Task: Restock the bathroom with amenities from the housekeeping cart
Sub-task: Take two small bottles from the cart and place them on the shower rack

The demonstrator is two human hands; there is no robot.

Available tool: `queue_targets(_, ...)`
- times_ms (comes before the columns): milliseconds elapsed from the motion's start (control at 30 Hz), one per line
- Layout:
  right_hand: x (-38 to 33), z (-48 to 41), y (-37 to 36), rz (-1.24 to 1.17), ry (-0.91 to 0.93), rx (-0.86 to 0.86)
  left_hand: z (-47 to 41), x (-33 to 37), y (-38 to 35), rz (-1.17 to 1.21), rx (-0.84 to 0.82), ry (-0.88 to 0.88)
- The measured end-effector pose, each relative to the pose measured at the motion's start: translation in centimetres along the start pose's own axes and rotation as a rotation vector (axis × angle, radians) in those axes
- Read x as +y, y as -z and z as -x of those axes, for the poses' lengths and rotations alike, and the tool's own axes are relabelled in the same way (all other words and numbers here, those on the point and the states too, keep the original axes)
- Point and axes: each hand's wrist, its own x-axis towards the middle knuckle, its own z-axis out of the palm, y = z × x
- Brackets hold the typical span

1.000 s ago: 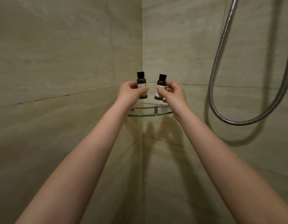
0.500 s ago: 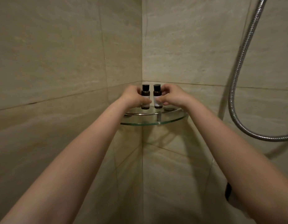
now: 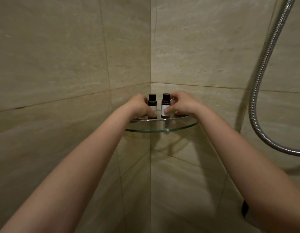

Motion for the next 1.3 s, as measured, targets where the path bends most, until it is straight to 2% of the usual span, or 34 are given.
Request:
queue_targets(333, -0.1, 0.0, -0.1, 0.041, 0.053, -0.021, -0.1, 0.4, -0.4, -0.001, 0.004, 0.003)
queue_targets(867, -0.3, 0.3, -0.1, 0.032, 0.027, 0.027, 0.3, 0.7, 0.2, -0.019, 0.004, 0.050)
queue_targets(1000, -0.2, 1.6, 0.0, -0.072, 0.018, 0.164, 1.2, 0.5, 0.6, 0.107, 0.131, 0.022)
queue_targets(1167, -0.7, 3.9, -0.3, -0.286, 0.091, 0.508, 3.4, 1.0, -0.1, 0.351, 0.438, -0.121)
queue_targets(1300, -0.8, 6.7, -0.6, -0.414, 0.170, 0.636, 6.1, 1.8, -1.6, 0.576, 0.488, -0.284)
